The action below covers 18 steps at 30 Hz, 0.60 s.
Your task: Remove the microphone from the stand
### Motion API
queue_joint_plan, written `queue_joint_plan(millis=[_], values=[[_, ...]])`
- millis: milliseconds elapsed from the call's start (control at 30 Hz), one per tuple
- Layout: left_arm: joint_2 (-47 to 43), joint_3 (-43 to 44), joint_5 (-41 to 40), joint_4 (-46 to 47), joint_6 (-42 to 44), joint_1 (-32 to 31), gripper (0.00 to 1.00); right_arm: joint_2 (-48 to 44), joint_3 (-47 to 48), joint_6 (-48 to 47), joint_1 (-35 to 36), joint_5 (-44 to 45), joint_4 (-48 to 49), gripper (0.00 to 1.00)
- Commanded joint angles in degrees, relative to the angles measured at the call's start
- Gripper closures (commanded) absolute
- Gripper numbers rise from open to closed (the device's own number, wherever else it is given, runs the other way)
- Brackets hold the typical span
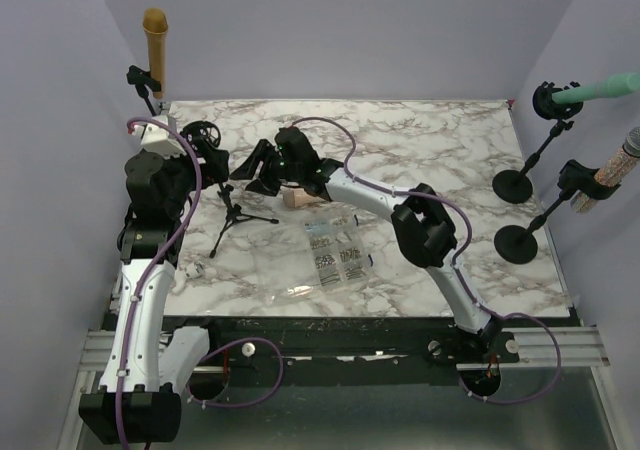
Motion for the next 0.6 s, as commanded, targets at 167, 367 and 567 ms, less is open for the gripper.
queue_joint_plan(millis=[167,367,567], values=[[-1.72,-0.98,0.59,0.98,-0.29,0.41,0.14,0.63,9.92,-1.41,1.76,5.41,-13.17,0.36],[-2.57,-1.33,0.12,0.99,-0.56,0.61,0.14,3.22,14.09,-0.15,3.6,6.36,-17.25,0.41],[-3.28,-1.74,0.3,1.32,-0.64,0.68,0.14,4.7,16.79,0.51,4.63,8.21,-19.98,0.49]])
